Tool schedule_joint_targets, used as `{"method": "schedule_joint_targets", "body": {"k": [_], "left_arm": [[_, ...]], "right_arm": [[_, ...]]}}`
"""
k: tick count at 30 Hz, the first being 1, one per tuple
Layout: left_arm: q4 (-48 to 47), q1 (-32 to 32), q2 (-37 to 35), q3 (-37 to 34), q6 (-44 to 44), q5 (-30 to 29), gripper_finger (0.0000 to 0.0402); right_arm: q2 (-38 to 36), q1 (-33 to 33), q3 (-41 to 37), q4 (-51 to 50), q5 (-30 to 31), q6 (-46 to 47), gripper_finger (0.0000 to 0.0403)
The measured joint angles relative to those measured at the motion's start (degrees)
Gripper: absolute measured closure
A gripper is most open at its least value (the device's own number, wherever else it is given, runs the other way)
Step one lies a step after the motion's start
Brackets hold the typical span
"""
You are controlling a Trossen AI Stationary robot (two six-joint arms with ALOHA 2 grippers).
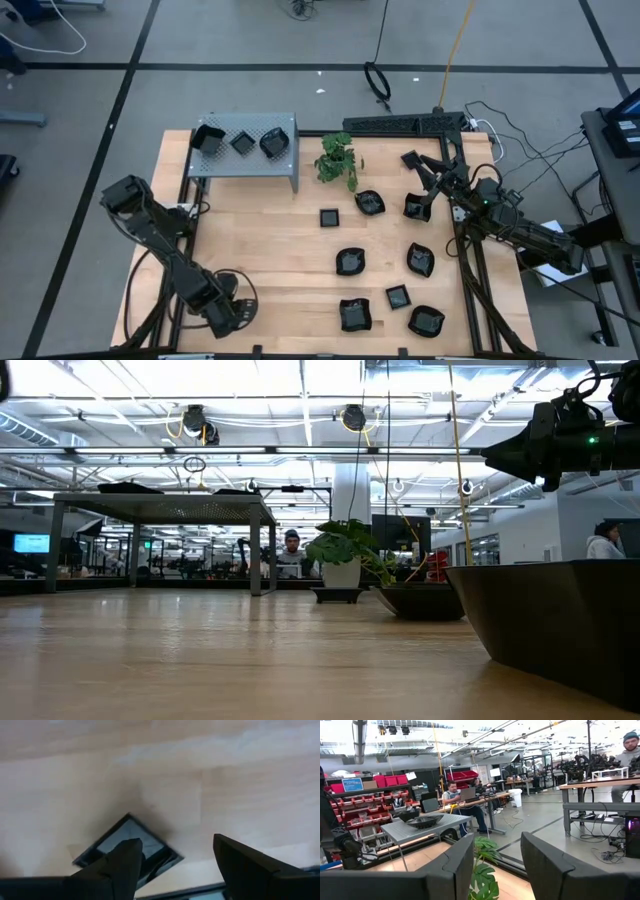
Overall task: Pick & Place Mini shaped plates
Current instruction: Stack the square plate on top of the square plate on the shelf
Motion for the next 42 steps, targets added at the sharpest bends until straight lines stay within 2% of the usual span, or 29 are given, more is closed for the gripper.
{"method": "schedule_joint_targets", "body": {"k": [7, 14, 25, 33, 38, 42], "left_arm": [[-1.06, 1.48, 0.00, 0.00, 1.57, 0.40, 0.0151], [-0.45, 1.57, 0.00, 0.00, 0.49, 5.65, 0.0151], [1.30, 3.16, 5.74, 0.26, 5.94, 7.54, 0.0151], [0.28, 7.47, 5.44, 0.20, 16.47, 6.92, 0.0151], [-1.66, 11.79, 5.35, 0.25, 27.39, 3.25, 0.0151], [-3.71, 16.89, 5.38, 0.20, 38.82, -2.13, 0.0151]], "right_arm": [[0.00, 0.01, 0.01, -0.01, 0.01, 0.00, 0.0250], [0.00, 0.01, 0.00, -0.01, 0.00, 0.00, 0.0250], [0.00, 0.00, -0.01, -0.01, 0.01, 0.00, 0.0250], [0.00, 0.01, 0.01, 0.00, 0.02, 0.00, 0.0250], [0.00, -0.01, -0.01, 0.00, 0.02, 0.00, 0.0250], [0.00, 0.01, 0.01, -0.02, 0.01, 0.00, 0.0250]]}}
